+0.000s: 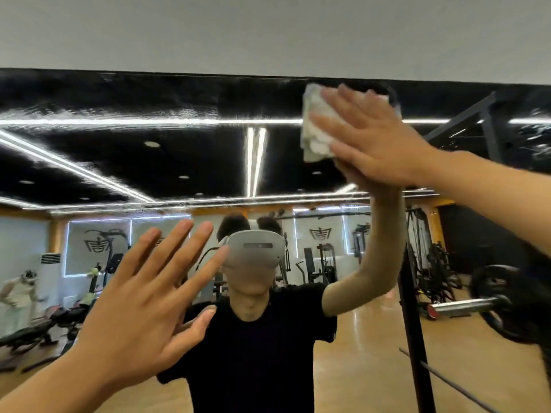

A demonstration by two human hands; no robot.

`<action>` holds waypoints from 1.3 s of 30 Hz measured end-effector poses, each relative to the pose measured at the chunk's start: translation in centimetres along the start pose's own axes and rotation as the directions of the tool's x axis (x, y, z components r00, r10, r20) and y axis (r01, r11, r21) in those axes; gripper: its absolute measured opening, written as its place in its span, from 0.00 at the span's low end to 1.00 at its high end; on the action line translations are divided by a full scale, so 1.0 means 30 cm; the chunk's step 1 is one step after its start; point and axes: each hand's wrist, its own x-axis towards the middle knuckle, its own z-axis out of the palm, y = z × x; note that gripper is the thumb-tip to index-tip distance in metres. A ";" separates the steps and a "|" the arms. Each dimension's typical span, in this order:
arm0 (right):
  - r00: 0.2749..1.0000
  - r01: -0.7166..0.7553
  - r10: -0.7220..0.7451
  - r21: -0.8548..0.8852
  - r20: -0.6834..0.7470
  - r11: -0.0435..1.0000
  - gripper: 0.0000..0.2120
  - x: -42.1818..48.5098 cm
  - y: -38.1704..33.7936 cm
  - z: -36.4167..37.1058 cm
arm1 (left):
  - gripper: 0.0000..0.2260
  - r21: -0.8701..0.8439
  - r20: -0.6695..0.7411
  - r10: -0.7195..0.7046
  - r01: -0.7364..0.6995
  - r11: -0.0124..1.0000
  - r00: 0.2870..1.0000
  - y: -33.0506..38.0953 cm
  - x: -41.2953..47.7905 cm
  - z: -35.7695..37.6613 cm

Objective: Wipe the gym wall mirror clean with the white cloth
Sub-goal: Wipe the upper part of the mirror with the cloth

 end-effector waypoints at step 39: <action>0.939 -0.281 0.280 0.026 -0.201 0.959 0.31 0.042 -0.225 0.062 | 0.33 0.029 0.017 -0.008 0.008 1.000 1.000 -0.002 0.014 -0.001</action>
